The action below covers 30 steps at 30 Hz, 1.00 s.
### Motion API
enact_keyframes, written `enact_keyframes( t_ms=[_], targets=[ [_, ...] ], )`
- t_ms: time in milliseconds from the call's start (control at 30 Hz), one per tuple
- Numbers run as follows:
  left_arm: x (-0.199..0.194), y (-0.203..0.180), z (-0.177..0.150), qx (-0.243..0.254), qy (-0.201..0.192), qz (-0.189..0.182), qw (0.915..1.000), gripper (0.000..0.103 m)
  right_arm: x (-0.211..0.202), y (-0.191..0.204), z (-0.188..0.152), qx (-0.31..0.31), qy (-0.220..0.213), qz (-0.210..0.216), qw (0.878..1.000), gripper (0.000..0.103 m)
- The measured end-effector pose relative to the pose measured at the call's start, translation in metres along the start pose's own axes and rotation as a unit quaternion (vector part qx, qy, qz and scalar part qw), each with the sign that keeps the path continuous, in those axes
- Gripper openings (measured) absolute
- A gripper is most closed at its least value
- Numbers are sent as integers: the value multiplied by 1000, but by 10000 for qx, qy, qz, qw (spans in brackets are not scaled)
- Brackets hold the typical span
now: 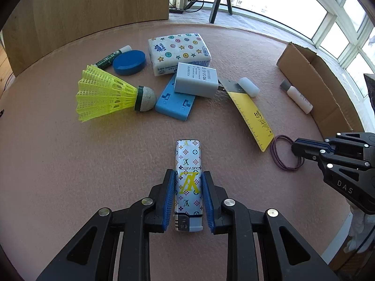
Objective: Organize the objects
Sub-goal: 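Lift the rubber bands with the right tool while the left tool lifts the lighter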
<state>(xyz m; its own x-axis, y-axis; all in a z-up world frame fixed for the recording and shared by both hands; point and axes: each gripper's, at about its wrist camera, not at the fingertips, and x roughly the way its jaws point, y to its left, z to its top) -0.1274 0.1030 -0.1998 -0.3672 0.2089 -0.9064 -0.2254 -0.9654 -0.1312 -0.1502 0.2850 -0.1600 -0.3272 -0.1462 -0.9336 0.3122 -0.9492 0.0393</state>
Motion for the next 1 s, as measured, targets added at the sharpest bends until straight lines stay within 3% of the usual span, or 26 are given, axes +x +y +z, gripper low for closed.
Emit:
enact_keyframes(
  t_ms=[200, 533, 1000],
  targets=[
    [-16, 0, -3, -108, -114, -114, 9998, 25, -15, -9, -2, 201, -192, 163, 9995, 2],
    [-51, -22, 14, 33, -542, -336, 9980, 25, -75, -40, -3, 631, -834, 325, 9940, 2],
    [-66, -120, 65, 799, -985, -868, 9881, 25, -155, -124, -28, 1385, -1600, -122, 9773, 2]
  ],
)
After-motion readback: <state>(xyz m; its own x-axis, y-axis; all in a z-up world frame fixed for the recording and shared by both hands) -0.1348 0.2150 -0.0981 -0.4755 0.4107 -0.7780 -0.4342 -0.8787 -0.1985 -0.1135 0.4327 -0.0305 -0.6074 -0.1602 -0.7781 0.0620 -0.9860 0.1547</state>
